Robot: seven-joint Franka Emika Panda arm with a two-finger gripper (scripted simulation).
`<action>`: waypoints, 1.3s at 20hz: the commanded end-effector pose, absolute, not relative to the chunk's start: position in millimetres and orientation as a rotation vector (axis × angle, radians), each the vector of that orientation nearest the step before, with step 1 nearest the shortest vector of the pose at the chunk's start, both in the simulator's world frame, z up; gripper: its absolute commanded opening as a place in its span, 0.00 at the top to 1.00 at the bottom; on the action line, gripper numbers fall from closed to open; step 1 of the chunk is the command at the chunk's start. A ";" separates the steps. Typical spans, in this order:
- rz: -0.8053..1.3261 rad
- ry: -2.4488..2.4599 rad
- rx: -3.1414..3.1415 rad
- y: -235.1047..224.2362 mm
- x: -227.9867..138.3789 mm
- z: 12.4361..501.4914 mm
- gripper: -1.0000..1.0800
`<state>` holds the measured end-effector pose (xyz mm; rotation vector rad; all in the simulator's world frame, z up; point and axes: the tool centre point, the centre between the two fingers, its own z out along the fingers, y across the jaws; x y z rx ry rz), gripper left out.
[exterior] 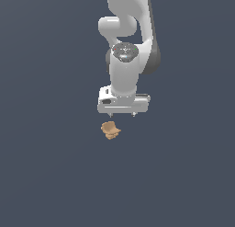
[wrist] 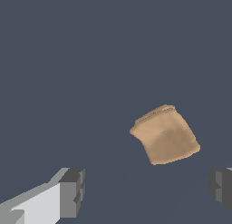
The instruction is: Pick up the object and move it to a goal position.
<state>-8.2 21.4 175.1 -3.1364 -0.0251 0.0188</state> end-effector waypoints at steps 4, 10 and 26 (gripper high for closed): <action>0.015 -0.036 -3.135 22.5 -7.6 176.8 0.04; -0.007 -0.096 -3.128 30.2 -4.3 189.1 0.04; -0.011 -0.204 -3.126 23.1 -2.4 180.0 0.04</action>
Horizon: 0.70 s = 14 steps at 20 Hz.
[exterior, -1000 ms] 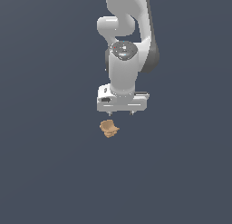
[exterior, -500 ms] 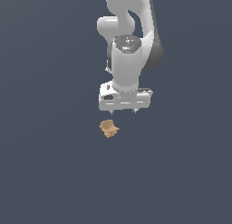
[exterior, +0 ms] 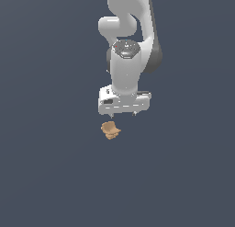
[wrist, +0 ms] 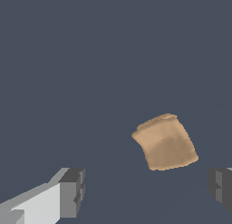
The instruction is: Pick up the object and move it to a goal position.
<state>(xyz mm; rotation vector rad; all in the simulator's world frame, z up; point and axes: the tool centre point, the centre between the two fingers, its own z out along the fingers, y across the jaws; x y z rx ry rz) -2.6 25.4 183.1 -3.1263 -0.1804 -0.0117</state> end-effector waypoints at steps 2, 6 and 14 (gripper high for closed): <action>-0.010 -0.246 -3.124 19.3 -2.0 175.0 0.04; -0.009 -0.349 -3.118 10.0 -1.2 162.7 0.04; -0.004 -0.623 -3.080 -13.9 -1.2 129.9 0.04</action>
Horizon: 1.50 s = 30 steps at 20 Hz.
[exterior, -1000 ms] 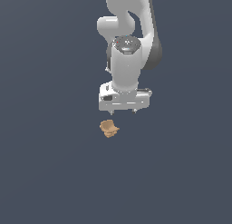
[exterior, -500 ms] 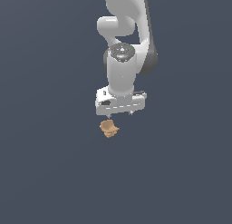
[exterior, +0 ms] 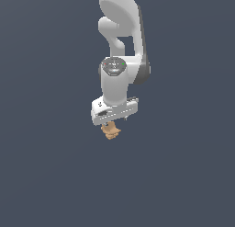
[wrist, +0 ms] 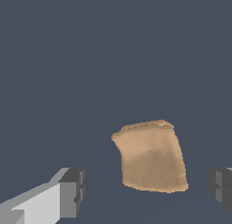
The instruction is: Pick up the object and move it to a goal position.
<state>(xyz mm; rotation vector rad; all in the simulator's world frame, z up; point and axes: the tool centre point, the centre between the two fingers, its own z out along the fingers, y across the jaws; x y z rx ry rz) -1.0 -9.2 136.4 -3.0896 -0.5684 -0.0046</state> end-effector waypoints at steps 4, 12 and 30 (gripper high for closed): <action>-0.002 -0.746 -3.053 -24.4 -2.1 115.1 0.04; 0.000 -0.904 -3.009 -37.5 -4.1 96.0 0.04; 0.000 -0.946 -2.996 -40.8 -6.1 56.0 0.04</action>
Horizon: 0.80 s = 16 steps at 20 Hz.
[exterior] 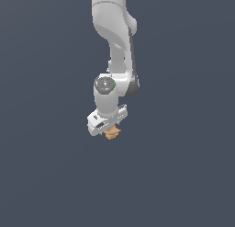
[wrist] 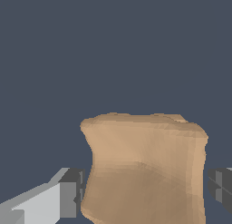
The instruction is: Pick up the object and move it to a goal position.
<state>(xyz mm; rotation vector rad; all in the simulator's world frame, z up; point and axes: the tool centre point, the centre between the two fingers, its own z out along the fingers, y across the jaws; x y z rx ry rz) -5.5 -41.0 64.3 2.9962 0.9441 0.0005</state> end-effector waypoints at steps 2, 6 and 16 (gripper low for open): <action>0.000 0.947 2.996 -40.9 -6.2 47.9 0.04; 0.000 0.947 2.996 -41.3 -5.2 40.8 0.04; 0.000 0.947 2.996 -41.3 -5.0 40.6 1.00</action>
